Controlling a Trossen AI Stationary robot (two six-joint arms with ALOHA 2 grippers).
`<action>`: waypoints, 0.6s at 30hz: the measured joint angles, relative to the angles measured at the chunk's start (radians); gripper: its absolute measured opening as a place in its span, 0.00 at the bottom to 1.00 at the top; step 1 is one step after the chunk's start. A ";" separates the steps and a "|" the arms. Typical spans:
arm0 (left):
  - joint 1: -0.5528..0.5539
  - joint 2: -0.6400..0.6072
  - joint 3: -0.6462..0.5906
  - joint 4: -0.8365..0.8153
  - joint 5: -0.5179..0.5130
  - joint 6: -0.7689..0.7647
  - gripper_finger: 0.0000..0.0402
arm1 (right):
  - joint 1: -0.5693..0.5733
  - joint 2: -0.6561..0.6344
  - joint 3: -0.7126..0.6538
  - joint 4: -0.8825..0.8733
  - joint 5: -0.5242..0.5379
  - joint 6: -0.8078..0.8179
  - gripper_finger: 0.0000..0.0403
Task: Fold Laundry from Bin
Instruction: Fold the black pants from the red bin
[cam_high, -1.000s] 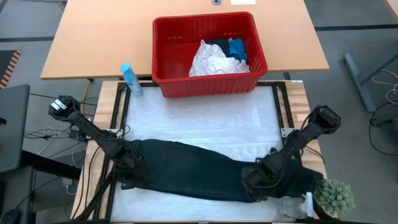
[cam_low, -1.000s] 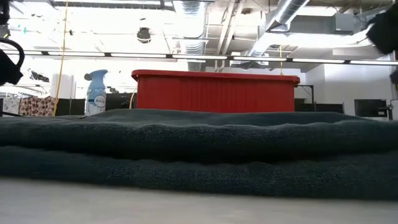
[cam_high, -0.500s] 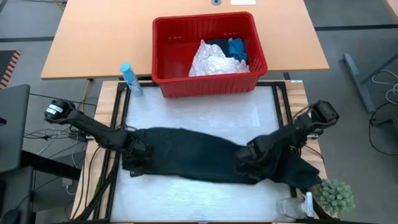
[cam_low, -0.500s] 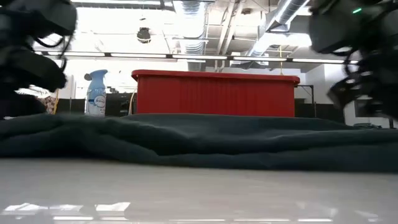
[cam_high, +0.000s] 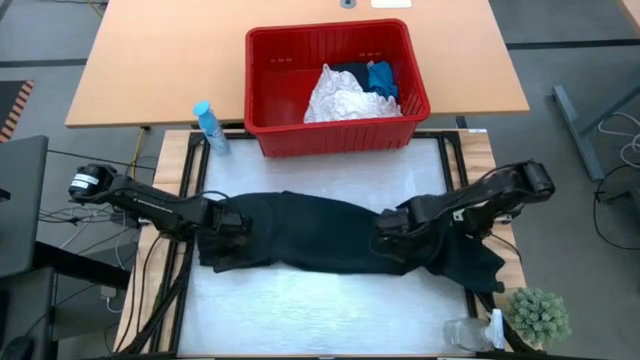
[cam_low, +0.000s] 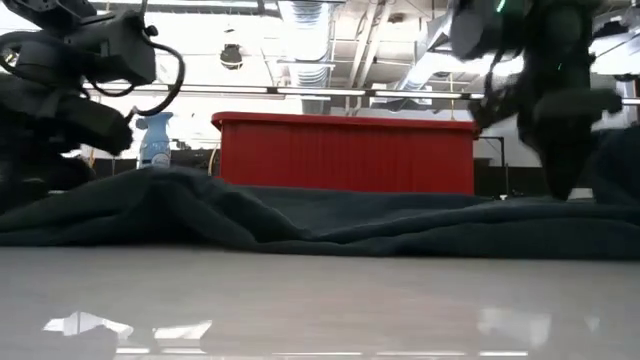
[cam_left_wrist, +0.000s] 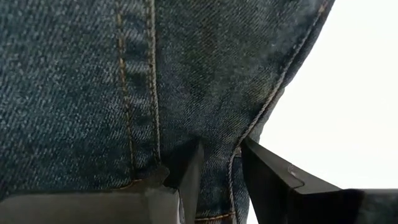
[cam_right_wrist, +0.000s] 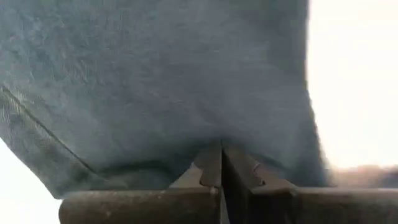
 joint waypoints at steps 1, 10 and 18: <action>-0.005 0.000 -0.001 -0.015 0.014 0.003 0.27 | 0.009 -0.021 0.003 -0.022 0.002 0.021 0.06; -0.046 0.001 0.000 -0.054 0.050 -0.018 0.27 | 0.129 -0.151 0.027 -0.039 0.081 0.206 0.06; -0.061 0.003 0.045 -0.174 0.032 0.054 0.27 | 0.150 -0.269 0.139 -0.211 0.084 0.624 0.09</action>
